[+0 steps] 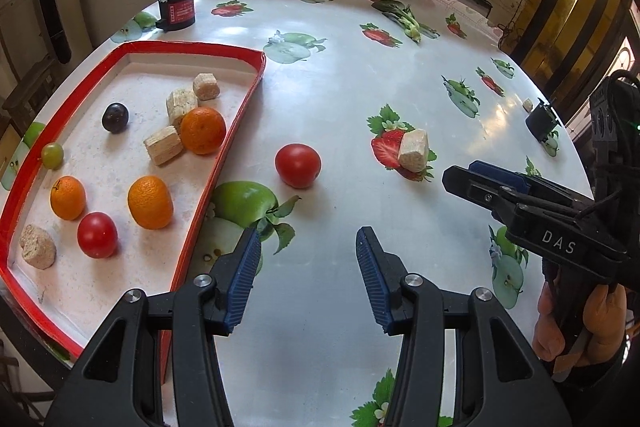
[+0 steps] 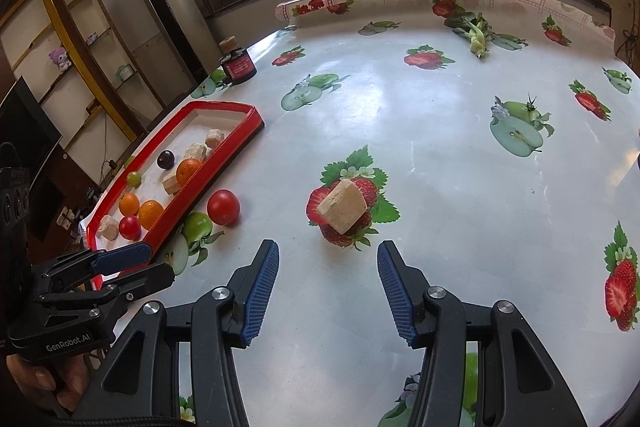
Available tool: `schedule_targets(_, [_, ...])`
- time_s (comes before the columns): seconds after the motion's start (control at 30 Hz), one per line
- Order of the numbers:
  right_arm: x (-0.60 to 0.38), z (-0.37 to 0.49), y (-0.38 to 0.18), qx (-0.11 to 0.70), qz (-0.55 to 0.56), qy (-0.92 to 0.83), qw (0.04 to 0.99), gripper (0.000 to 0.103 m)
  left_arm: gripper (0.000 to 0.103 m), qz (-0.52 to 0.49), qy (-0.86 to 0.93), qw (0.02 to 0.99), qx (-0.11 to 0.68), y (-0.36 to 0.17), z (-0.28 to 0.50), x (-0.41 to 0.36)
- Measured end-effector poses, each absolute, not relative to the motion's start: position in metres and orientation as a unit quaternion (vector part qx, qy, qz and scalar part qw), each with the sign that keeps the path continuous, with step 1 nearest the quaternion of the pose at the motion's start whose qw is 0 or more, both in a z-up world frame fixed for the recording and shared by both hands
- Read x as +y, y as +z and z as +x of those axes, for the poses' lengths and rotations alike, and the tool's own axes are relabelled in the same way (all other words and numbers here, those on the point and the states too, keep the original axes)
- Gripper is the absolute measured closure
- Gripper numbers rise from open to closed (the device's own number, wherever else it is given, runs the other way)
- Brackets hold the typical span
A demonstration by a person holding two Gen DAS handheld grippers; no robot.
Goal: Organize fruits
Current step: 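Grasp another red tomato with the left tool while the right tool grasps a beige cube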
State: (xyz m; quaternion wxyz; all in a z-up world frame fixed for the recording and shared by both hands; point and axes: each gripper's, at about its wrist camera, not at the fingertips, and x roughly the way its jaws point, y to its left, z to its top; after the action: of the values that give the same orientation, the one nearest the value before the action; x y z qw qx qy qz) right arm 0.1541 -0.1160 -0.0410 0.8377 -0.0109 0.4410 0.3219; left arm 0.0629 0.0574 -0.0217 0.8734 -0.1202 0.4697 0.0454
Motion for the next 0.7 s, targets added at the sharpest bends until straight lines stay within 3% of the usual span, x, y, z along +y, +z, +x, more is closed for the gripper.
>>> schedule_targets(0.47, [-0.078, 0.196, -0.064, 0.463, -0.035, 0.319, 0.826, 0.05, 0.055, -0.118, 0.047, 0.861, 0.493, -0.044, 0.109, 0.068])
schedule_targets(0.53, [-0.077, 0.2, -0.068, 0.469, -0.035, 0.318, 0.823, 0.052, 0.055, -0.116, 0.047, 0.86, 0.495, -0.047, 0.116, 0.068])
schedule_targets(0.57, [-0.079, 0.201, -0.069, 0.467, -0.034, 0.318, 0.824, 0.065, 0.055, -0.114, 0.046, 0.86, 0.495, -0.048, 0.118, 0.068])
schedule_targets(0.7, [-0.088, 0.201, -0.067, 0.462, -0.025, 0.318, 0.828, 0.066, 0.055, -0.106, 0.046, 0.863, 0.493, -0.051, 0.129, 0.066])
